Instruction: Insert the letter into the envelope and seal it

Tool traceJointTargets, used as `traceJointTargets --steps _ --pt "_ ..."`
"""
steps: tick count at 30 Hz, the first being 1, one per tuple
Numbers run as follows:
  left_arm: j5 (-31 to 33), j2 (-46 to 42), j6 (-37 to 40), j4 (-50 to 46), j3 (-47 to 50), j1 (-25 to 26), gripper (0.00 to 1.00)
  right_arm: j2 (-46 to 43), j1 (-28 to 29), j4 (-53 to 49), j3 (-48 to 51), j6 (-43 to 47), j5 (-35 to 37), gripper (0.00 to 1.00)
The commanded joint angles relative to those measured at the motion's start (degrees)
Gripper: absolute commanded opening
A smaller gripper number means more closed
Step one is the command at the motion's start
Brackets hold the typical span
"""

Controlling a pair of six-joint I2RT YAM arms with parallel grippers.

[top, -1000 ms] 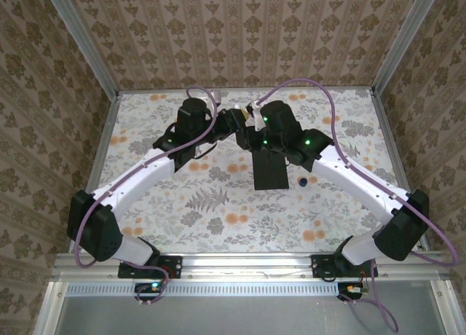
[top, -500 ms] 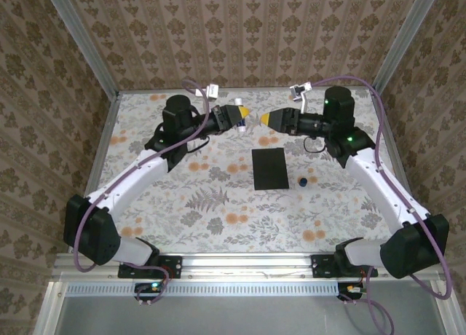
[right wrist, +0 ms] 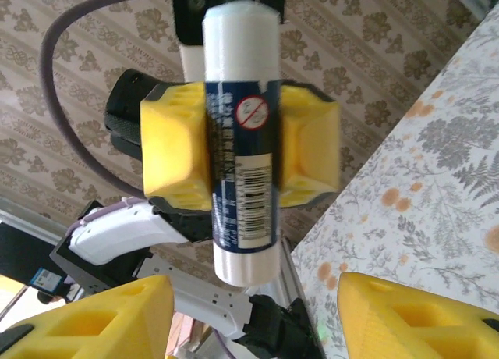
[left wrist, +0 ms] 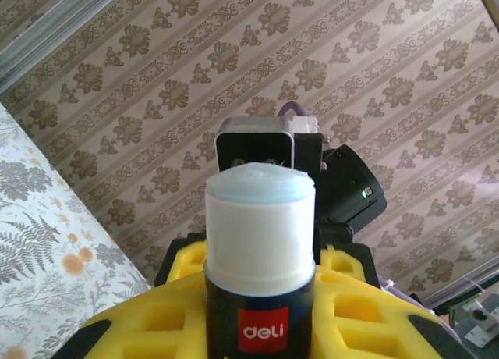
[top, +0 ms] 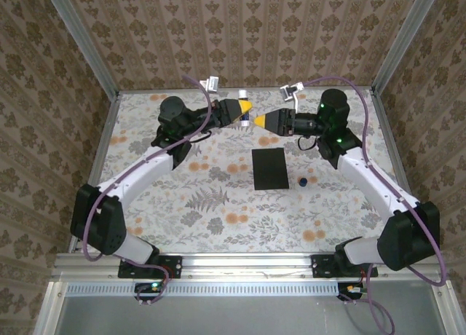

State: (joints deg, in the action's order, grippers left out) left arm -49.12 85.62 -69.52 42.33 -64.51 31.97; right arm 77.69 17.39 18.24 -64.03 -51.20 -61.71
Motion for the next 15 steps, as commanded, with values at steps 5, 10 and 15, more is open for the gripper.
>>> traceJointTargets --steps 5,10,15 --pt "0.2 1.7 -4.2 9.2 -0.2 1.3 0.0 1.7 3.6 7.6 -2.1 -2.5 2.0 0.56" --pt "0.7 2.4 -5.8 11.1 0.0 1.3 0.0 3.5 4.1 9.5 -2.0 -3.3 3.3 0.5" --pt "0.9 2.4 -6.0 11.2 -0.1 1.5 0.0 3.8 4.1 10.3 -2.3 -3.7 3.8 0.4"
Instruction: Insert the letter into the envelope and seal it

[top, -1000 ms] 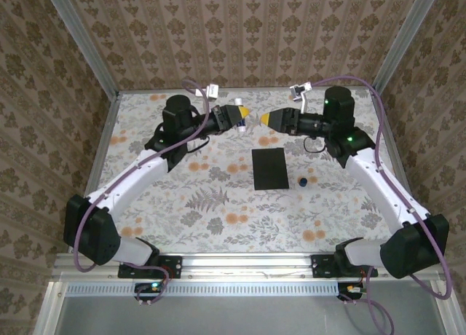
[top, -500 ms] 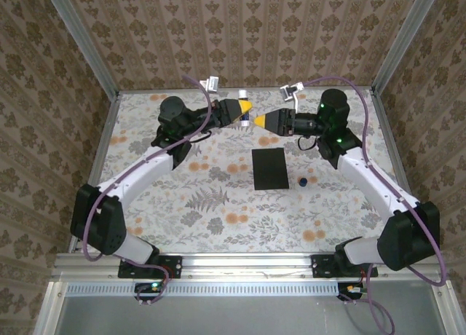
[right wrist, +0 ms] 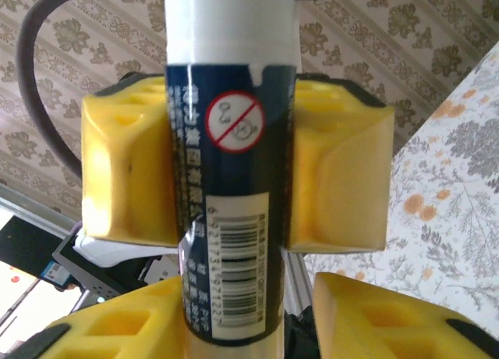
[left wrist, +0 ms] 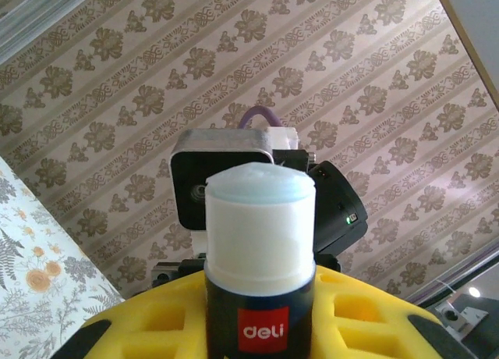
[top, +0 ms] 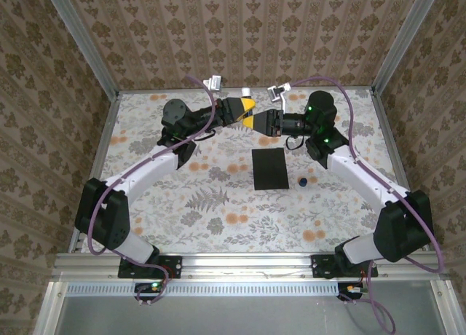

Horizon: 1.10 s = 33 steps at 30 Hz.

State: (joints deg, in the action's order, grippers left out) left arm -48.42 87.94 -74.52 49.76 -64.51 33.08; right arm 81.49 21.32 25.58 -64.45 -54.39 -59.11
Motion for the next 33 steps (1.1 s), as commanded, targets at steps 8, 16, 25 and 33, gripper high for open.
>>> traceJointTargets --steps 8,16,25,33 --pt "0.0 0.0 -0.9 3.3 0.2 0.5 0.0 -0.4 0.3 2.5 -2.0 -0.2 2.8 0.24" --pt "0.3 -1.7 5.5 -8.5 -1.1 0.3 0.0 -4.5 1.1 -22.2 -7.2 15.6 10.6 0.21" --pt "2.4 -4.8 16.6 -28.0 -5.0 0.6 0.0 -5.9 4.2 -43.4 -14.3 29.5 26.9 0.18" --pt "9.7 -6.1 24.7 -50.1 -10.6 1.9 0.0 -5.2 10.9 -50.9 -17.7 36.3 45.4 0.17"
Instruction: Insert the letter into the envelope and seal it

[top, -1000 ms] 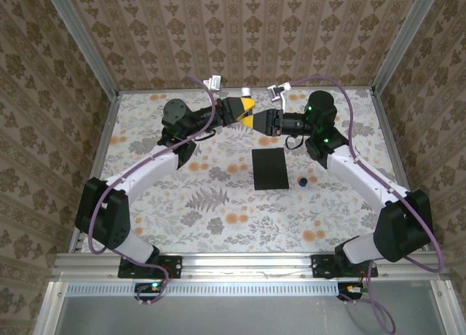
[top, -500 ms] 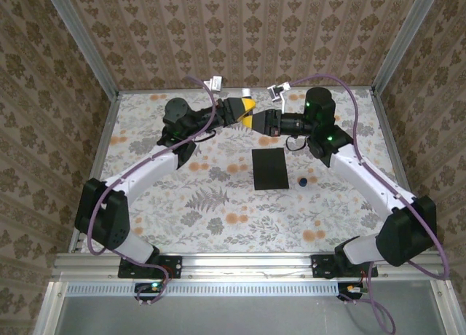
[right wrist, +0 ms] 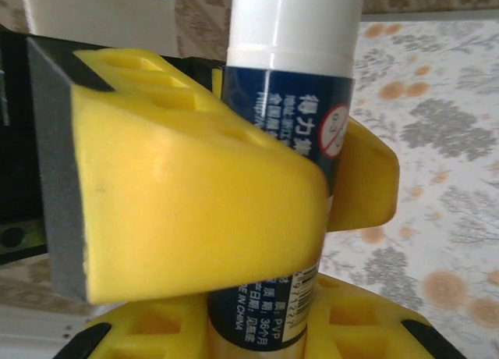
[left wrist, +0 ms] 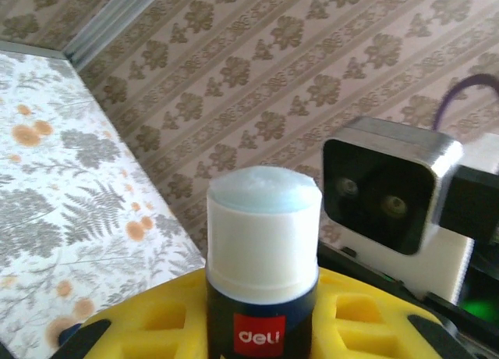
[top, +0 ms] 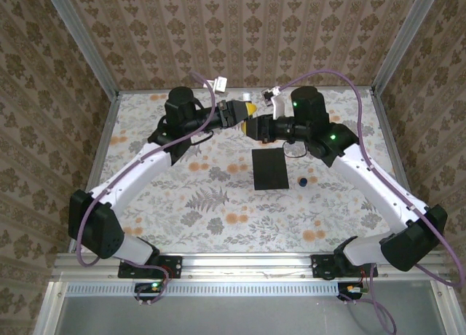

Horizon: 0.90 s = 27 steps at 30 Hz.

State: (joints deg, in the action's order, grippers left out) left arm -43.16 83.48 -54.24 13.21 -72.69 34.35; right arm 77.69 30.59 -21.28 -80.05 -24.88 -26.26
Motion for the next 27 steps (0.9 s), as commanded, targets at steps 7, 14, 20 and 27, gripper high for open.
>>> traceJointTargets --steps 7,14,20,27 --pt "16.6 -3.1 0.6 -15.2 -0.5 4.8 0.0 -0.4 8.7 -1.2 -0.8 7.4 29.8 0.17" --pt "22.3 -3.7 -4.6 -9.6 3.5 7.3 0.0 1.7 12.9 2.8 0.6 7.2 37.9 0.17" --pt "21.4 -4.9 -3.3 -10.5 3.9 5.9 0.0 -0.2 12.0 1.7 1.1 8.0 35.8 0.2" --pt "14.5 -6.1 -4.3 -2.9 6.0 1.3 0.0 -5.4 -0.4 2.5 5.5 -0.5 10.6 0.48"
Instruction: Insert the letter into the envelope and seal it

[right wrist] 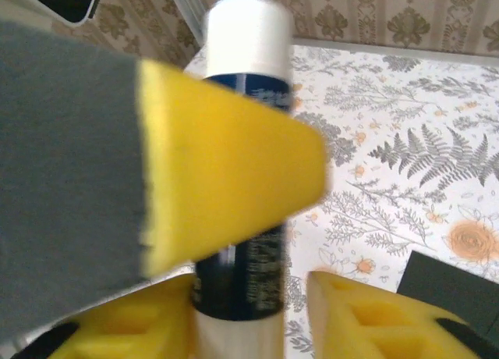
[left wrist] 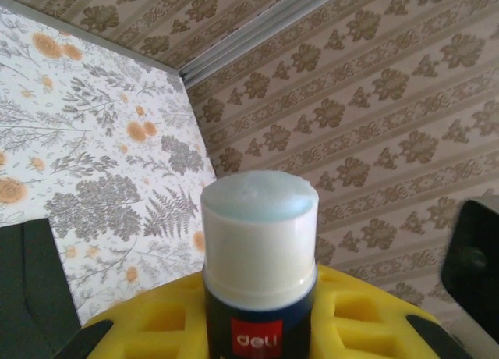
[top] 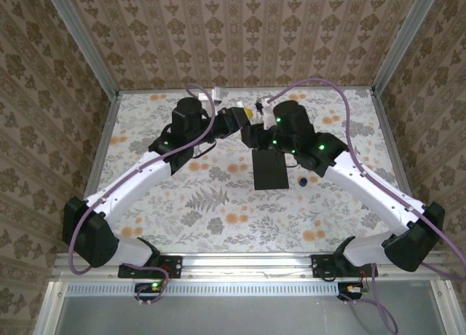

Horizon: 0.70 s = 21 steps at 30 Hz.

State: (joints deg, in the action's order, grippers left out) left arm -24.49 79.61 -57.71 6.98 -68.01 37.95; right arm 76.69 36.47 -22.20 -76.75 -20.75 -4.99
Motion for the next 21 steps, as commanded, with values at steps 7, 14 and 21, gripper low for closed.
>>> traceJointTargets --steps 7,14,21 --pt "-11.8 -2.2 -2.5 13.2 3.7 -5.5 0.0 -8.1 -23.7 24.4 12.0 -21.7 -48.7 0.67" --pt "-18.3 0.8 -8.8 30.4 5.0 -5.8 0.0 -4.0 -25.6 42.7 16.6 -33.8 -58.7 0.68" --pt "-19.9 3.5 -11.9 37.1 5.1 -5.4 0.0 -0.1 -21.9 49.2 15.8 -37.5 -59.4 0.65"
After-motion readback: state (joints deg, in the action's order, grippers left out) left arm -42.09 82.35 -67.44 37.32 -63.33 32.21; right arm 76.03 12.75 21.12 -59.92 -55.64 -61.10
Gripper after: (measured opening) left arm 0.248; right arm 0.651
